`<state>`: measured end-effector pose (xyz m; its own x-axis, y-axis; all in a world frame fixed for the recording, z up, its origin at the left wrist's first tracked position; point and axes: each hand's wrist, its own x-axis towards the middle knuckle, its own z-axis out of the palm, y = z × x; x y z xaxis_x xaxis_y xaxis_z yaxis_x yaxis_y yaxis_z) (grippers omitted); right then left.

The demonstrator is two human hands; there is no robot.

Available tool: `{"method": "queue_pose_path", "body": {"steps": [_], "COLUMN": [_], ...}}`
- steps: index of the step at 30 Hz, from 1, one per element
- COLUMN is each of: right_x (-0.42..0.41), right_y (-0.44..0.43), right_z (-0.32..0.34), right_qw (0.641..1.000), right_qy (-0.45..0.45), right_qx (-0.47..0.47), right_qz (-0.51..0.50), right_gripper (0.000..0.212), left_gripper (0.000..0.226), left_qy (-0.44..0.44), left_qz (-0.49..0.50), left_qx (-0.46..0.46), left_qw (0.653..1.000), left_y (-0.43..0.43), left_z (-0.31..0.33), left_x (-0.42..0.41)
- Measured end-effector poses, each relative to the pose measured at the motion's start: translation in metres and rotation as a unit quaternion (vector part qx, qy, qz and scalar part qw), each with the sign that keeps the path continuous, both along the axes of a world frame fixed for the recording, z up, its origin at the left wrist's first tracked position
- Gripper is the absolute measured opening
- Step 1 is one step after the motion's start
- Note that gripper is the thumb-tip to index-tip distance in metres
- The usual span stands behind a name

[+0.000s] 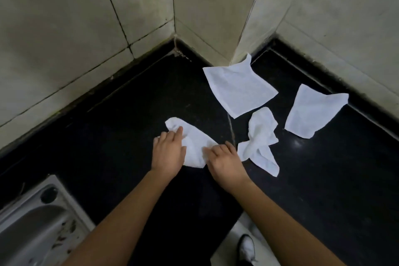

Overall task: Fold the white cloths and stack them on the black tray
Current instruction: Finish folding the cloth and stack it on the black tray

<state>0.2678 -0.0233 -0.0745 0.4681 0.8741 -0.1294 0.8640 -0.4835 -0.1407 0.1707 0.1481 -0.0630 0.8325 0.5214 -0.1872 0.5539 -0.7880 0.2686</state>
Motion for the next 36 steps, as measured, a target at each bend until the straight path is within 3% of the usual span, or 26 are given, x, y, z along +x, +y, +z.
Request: {"method": "queue_pose_path", "body": {"steps": [3,7,11,16,19,23,26,30,36], "right_x": [0.003,0.005,0.006,0.010,0.010,0.013,0.016,0.020,0.019], "right_y": [-0.003,-0.011,-0.010,-0.024,-0.046,-0.072,-0.079,-0.074,-0.060], "right_z": [0.003,0.025,0.058,0.103,0.132,0.165,0.171,0.169,0.208], "right_qw": [0.999,0.997,0.983,0.975,0.973,0.963,0.969,0.979,0.954], "right_qy": [-0.022,0.067,0.166,0.210,0.220,0.259,0.230,0.160,0.157], "right_qx": [0.000,0.028,0.057,0.062,0.064,0.061,0.070,0.124,0.255], "right_qz": [0.023,-0.033,-0.051,-0.038,-0.003,0.042,0.048,0.041,-0.001], "right_gripper": [0.013,0.029,0.016,0.028,0.038,0.018,0.009,0.015,0.017], "left_gripper": [0.023,0.036,0.039,0.019,0.019,0.017,0.013,0.014,0.020], "left_qy": [-0.079,-0.145,-0.199,-0.251,-0.269,-0.267,-0.251,-0.214,-0.272], "left_qz": [-0.022,-0.007,0.040,0.115,0.166,0.205,0.226,0.222,0.272], "left_qx": [0.014,-0.029,-0.077,-0.074,-0.102,-0.105,-0.077,-0.024,-0.015], "left_qw": [0.997,0.989,0.976,0.958,0.943,0.936,0.938,0.951,0.923], "left_y": [0.000,-0.001,-0.003,-0.008,-0.022,-0.057,-0.077,-0.081,-0.072], "left_z": [-0.010,-0.001,0.027,0.075,0.102,0.129,0.136,0.146,0.183], "left_x": [-0.019,-0.040,-0.052,-0.073,-0.092,-0.119,-0.135,-0.144,-0.132]}}
